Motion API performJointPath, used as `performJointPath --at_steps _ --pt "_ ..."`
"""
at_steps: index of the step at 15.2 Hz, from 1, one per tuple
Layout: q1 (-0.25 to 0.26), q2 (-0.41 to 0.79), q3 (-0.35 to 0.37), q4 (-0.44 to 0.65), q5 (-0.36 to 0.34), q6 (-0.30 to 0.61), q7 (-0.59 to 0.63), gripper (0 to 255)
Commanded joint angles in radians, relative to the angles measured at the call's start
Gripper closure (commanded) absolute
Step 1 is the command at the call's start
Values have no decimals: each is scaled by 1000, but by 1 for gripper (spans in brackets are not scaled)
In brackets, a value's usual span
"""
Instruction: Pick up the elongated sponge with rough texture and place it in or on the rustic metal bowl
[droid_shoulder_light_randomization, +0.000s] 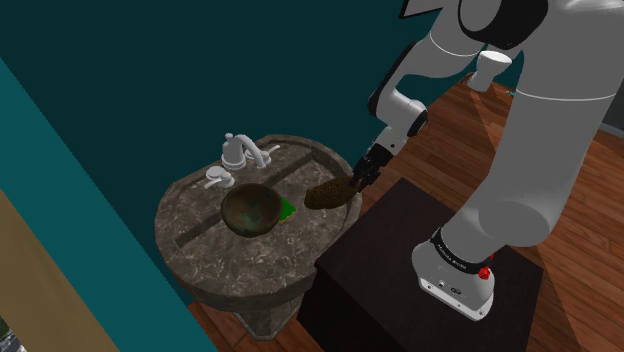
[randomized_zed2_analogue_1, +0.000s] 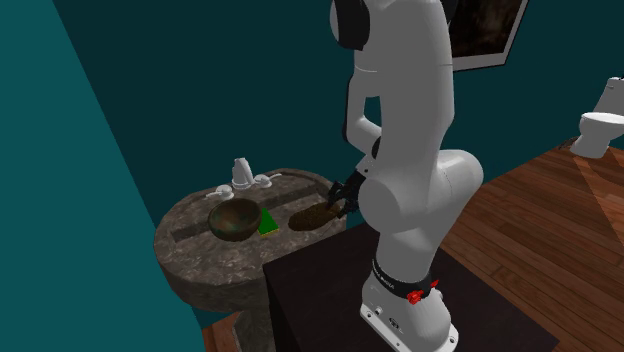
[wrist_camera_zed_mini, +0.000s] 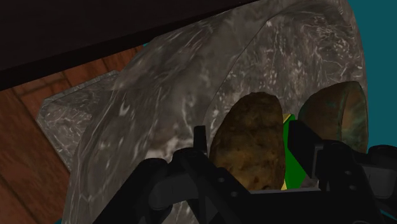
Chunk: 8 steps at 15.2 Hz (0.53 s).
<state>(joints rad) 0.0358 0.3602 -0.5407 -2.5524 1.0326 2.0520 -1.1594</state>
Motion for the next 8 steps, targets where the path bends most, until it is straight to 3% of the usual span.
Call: performJointPath --at_steps 1,8 --pt "0 0 0 0 0 0 0 255" --pt "24 -135 -46 -39 -101 -7 101 255"
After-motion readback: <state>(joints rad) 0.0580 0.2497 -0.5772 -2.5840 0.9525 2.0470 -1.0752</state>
